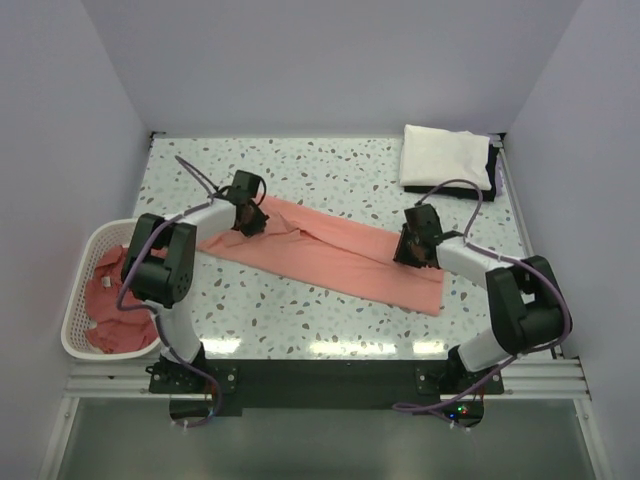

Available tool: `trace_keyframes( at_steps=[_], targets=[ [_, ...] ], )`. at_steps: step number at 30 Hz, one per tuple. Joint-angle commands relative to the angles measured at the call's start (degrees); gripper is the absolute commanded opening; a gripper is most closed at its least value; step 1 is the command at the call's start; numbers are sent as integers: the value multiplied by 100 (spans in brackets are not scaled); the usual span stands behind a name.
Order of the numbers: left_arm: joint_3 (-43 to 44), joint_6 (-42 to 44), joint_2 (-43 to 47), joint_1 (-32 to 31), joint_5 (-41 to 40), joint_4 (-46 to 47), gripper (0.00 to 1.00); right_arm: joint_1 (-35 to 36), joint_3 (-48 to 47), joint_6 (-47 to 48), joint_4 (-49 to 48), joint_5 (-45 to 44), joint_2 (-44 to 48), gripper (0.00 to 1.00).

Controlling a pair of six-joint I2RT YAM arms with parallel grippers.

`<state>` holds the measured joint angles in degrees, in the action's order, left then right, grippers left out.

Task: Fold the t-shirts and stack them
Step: Fold the tshirt

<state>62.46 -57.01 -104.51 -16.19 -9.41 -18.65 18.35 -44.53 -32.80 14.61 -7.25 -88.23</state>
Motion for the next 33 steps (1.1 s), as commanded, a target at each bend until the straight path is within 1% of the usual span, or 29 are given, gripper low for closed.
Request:
trace_keyframes(
  at_steps=[1,2,3,5,6,7,8,9,10,11,12,13,16,17,18,19,20,22,23,26,30,31,33],
  targets=[
    [661,401,-727,124,-527,-323,2,203,584,-613,-510,707,51,30],
    [1115,637,-1042,142,-449,-332,2,274,699,-753,-625,872,234,30],
    [1372,735,-1219,177,-387,-454,2,370,814,-1042,-739,1039,323,30],
    [1899,1032,-1579,177,-334,-542,2,783,1148,-1385,-1108,1137,603,30],
    [2424,1139,-1955,186,-299,-578,2,967,1236,-1761,-1214,1146,700,30],
    [2681,1236,-2151,195,-194,-647,1,1404,1332,-1948,-1372,1077,780,30],
    [2962,1384,-2344,195,-97,-700,1,1652,1342,-2124,-1408,989,841,30],
    [3435,1482,-2694,195,217,-649,0,1907,1333,-2456,-1435,901,973,30],
    [3649,1709,-2854,195,412,-561,0,2353,1307,-2581,-1626,831,1009,30],
    [3973,1798,-3108,195,631,-465,0,2540,1246,-2748,-1654,743,1035,30],
    [4098,1877,-3206,195,1068,-211,0,2725,1158,-2784,-1654,646,1009,30],
    [4195,1956,-3294,195,1273,-61,0,2953,896,-2776,-1559,593,966,30],
    [4634,2238,-3602,238,2029,300,0,3104,378,-2548,-1173,426,790,31],
    [4801,2247,-3681,256,2248,388,1,3096,297,-2487,-1102,391,763,32],
    [4854,2256,-3708,300,2633,615,5,3096,218,-2303,-1040,373,746,32],
    [4916,2256,-3717,318,2768,687,8,3096,34,-2197,-857,329,719,33],
    [5030,2256,-3708,318,2873,766,14,3096,-63,-1970,-768,268,710,33],
    [5162,2300,-3691,344,3155,968,22,3096,-301,-1766,-470,154,719,33],
    [5293,2309,-3656,353,3295,1056,28,3096,-354,-1539,-407,23,745,34],
    [5601,2300,-3594,379,3454,1110,35,3096,-503,-1205,-21,-232,710,36],
    [5717,2151,-3375,441,3665,1162,36,3087,-565,-869,270,-549,728,36],
    [5655,2107,-3287,432,3648,1188,36,3087,-557,-817,270,-524,745,36],
    [5235,2054,-2875,441,3517,1346,36,3087,-521,-720,297,-532,772,36]
  ],
)
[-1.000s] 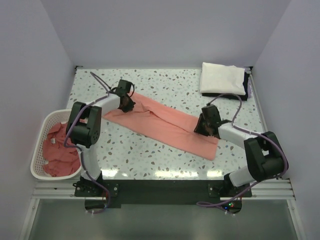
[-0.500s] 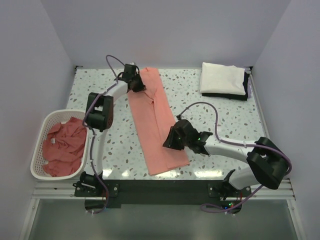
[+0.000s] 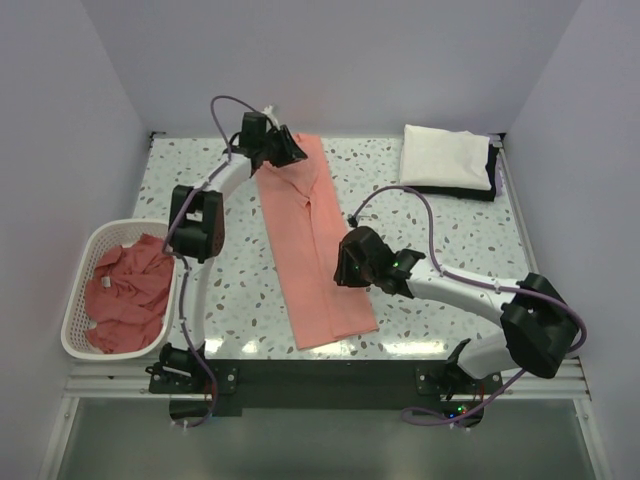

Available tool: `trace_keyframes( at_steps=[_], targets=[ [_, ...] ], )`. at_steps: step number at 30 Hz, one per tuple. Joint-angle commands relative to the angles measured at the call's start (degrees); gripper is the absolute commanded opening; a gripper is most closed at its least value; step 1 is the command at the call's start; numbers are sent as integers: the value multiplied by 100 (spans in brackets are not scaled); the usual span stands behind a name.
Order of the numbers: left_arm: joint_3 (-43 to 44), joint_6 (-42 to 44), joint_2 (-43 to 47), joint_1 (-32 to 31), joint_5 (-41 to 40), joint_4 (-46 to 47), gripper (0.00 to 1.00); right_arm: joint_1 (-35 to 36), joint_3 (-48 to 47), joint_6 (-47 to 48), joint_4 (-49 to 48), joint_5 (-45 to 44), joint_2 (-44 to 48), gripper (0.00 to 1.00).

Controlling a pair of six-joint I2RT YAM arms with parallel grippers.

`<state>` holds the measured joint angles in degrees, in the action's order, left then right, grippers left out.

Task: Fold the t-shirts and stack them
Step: Fold the tshirt

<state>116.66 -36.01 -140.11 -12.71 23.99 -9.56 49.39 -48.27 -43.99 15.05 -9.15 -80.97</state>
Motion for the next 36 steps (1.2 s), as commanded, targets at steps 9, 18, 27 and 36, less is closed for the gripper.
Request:
trace_keyframes(
  at_steps=[9,18,27,36],
  targets=[
    [-3692,-1189,2970,-82,-279,1440,21,-17,379,312,209,342,546,36],
    [-6242,-1365,5344,-899,-1501,625,21,-17,890,276,446,677,995,36],
    [-7271,-1119,7120,-1691,-2294,-1012,24,-8,960,373,798,660,1285,36],
    [-8080,-969,7771,-2280,-2170,-1250,37,-131,943,575,1000,615,1145,39]
  ],
)
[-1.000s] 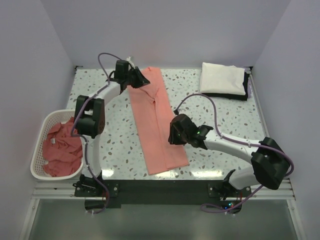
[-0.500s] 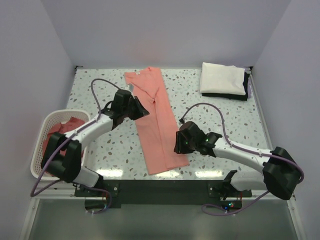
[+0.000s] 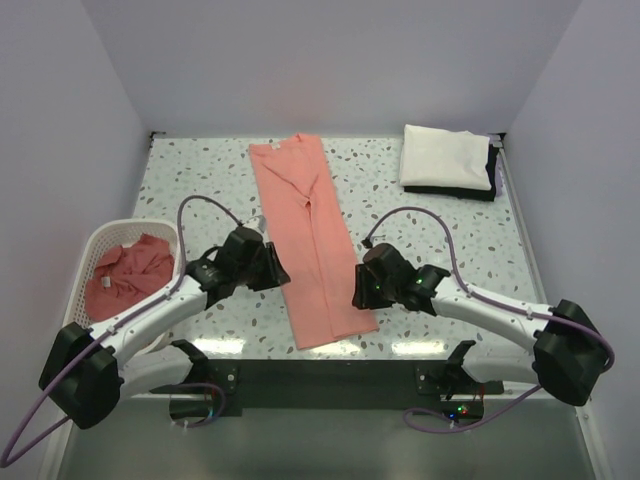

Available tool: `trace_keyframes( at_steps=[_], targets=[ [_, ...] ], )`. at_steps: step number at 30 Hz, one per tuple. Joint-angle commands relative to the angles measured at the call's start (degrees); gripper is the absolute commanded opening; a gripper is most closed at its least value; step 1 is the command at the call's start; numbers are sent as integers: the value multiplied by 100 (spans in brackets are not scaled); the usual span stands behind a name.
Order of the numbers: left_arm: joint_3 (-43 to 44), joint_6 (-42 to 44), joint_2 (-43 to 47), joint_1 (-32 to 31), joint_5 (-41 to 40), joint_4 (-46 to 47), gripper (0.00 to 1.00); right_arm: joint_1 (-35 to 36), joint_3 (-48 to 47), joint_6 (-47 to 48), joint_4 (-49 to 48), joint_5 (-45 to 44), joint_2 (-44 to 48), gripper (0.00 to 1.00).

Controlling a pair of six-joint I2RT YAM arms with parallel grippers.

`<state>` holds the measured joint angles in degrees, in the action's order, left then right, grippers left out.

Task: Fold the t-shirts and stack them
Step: Fold the tshirt

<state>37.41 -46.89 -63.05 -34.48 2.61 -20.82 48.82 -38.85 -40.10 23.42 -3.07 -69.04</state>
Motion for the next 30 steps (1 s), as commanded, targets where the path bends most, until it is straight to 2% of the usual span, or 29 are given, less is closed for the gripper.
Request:
trace_keyframes(
  at_steps=[1,7,17,30],
  targets=[
    [-320,110,99,-103,11,-98,37,-92,-17,221,198,43,-136,39],
    [-857,-83,240,-270,222,306,37,-153,70,415,181,87,-365,43],
    [-1324,-171,-6,-726,600,877,39,-153,159,433,84,193,-602,44],
    [-1526,-285,73,-1175,750,957,41,-153,387,415,233,263,-330,44]
  ],
)
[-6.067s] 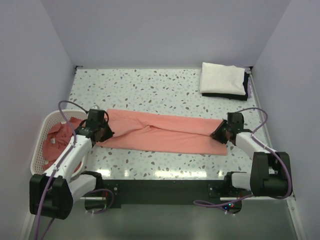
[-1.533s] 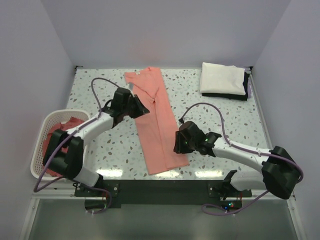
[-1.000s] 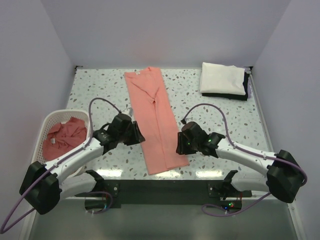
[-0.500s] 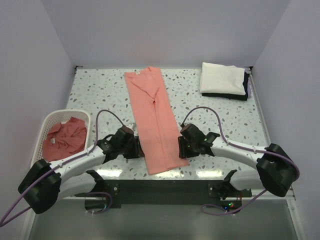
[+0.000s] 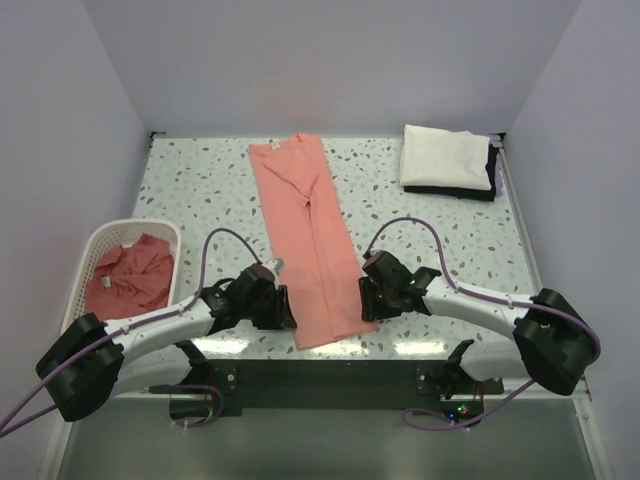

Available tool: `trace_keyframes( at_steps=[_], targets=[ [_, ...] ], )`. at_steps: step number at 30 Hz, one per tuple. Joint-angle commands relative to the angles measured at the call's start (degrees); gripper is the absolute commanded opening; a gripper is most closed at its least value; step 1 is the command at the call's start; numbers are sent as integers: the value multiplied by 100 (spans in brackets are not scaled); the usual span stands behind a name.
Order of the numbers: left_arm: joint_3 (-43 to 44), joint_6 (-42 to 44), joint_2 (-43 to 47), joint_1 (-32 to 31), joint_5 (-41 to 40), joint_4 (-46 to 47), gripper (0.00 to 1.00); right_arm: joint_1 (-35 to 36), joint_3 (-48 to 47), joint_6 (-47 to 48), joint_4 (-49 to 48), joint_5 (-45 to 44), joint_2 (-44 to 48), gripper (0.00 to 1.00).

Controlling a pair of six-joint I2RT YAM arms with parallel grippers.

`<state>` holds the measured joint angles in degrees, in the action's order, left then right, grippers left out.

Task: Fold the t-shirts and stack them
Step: Fold the tshirt

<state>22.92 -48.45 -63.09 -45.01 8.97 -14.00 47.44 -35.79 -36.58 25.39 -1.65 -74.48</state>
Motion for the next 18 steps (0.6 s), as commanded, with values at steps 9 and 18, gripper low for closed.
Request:
trace_keyframes(
  at_steps=[9,18],
  targets=[
    [2,-244,-89,-385,-36,134,41,28,11,133,309,103,390,44],
    [72,-297,-177,-543,-115,38,39,204,-95,107,388,34,373,43]
  ],
)
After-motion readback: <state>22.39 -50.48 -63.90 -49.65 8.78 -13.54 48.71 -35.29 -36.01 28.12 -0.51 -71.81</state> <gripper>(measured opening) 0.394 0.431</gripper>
